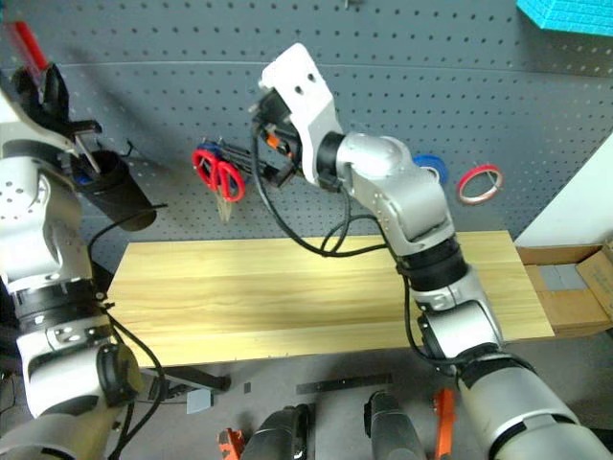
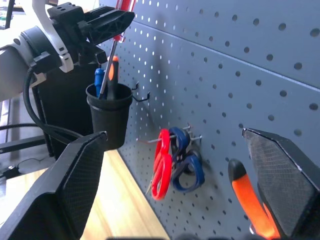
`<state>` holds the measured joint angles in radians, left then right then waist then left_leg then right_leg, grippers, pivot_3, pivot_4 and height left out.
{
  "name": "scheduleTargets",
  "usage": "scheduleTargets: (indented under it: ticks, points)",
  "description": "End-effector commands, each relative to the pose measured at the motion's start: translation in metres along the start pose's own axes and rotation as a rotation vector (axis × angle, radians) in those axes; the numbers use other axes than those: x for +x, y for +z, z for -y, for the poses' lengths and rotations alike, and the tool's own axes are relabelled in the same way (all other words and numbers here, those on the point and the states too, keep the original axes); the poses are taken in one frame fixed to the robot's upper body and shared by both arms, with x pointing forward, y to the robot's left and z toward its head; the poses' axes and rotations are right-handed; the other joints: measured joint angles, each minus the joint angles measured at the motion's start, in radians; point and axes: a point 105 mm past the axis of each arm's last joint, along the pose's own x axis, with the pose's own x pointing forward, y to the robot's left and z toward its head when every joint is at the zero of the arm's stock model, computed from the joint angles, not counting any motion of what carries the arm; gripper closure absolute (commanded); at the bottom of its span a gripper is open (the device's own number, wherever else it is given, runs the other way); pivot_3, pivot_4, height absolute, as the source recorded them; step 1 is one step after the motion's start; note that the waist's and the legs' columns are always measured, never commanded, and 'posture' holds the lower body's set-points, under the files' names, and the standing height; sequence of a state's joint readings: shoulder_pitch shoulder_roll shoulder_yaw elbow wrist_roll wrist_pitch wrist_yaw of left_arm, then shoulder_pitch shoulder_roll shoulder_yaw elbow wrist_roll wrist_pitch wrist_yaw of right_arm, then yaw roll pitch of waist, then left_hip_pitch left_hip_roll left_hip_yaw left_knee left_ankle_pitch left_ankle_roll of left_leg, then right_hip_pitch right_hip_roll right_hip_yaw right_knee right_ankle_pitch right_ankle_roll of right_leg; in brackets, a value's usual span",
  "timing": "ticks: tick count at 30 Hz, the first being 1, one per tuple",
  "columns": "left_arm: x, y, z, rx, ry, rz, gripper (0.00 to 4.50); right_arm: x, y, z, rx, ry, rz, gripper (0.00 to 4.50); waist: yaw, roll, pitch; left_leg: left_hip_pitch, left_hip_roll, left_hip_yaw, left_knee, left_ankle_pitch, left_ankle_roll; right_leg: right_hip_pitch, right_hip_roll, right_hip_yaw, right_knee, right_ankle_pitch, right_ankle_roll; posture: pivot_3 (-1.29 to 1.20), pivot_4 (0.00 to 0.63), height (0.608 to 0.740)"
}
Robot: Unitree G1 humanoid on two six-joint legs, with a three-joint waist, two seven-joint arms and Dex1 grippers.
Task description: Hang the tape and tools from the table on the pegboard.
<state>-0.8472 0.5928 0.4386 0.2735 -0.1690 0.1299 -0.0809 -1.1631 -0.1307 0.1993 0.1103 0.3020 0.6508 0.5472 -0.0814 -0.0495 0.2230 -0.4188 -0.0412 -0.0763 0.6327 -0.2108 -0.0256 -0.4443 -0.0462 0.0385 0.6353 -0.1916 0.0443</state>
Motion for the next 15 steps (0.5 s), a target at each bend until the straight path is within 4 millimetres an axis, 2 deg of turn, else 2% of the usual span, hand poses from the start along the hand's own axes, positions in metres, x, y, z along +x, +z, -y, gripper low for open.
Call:
scheduleTargets:
  ticks: [1, 5, 10, 15]
  points:
    - [0.01, 0.037, -0.007, 0.009, 0.018, 0.117, 3.64, 0.0, 0.025, 0.001, -0.045, -0.003, 0.077, 0.0, -0.002, -0.001, -0.001, 0.0, 0.0, 0.0, 0.0, 0.0, 0.0, -0.001, 0.0, 0.0, 0.001, 0.0, 0.0, -0.1, 0.105, 0.74]
    - [0.006, 0.047, -0.013, 0.017, 0.041, 0.13, 3.64, -0.002, 0.025, -0.003, -0.042, 0.021, 0.074, 0.0, -0.007, -0.002, -0.004, -0.001, 0.0, 0.002, 0.001, 0.001, -0.001, -0.006, -0.001, 0.001, 0.008, 0.0, 0.0, -0.1, 0.1, 0.74]
    - [0.001, 0.042, -0.025, 0.055, 0.074, 0.111, 3.64, -0.005, 0.023, -0.021, -0.034, 0.12, 0.071, 0.0, -0.015, -0.002, -0.009, -0.001, 0.0, 0.002, 0.003, 0.001, -0.002, -0.006, -0.001, 0.001, 0.011, 0.0, 0.0, -0.09, 0.092, 0.74]
    - [0.01, 0.035, -0.013, 0.059, 0.032, 0.13, 3.64, -0.006, 0.028, -0.031, -0.018, 0.18, 0.101, 0.0, -0.016, -0.004, -0.024, -0.001, 0.0, 0.002, 0.004, 0.001, -0.002, -0.006, -0.001, 0.001, 0.012, 0.0, 0.0, -0.08, 0.086, 0.74]
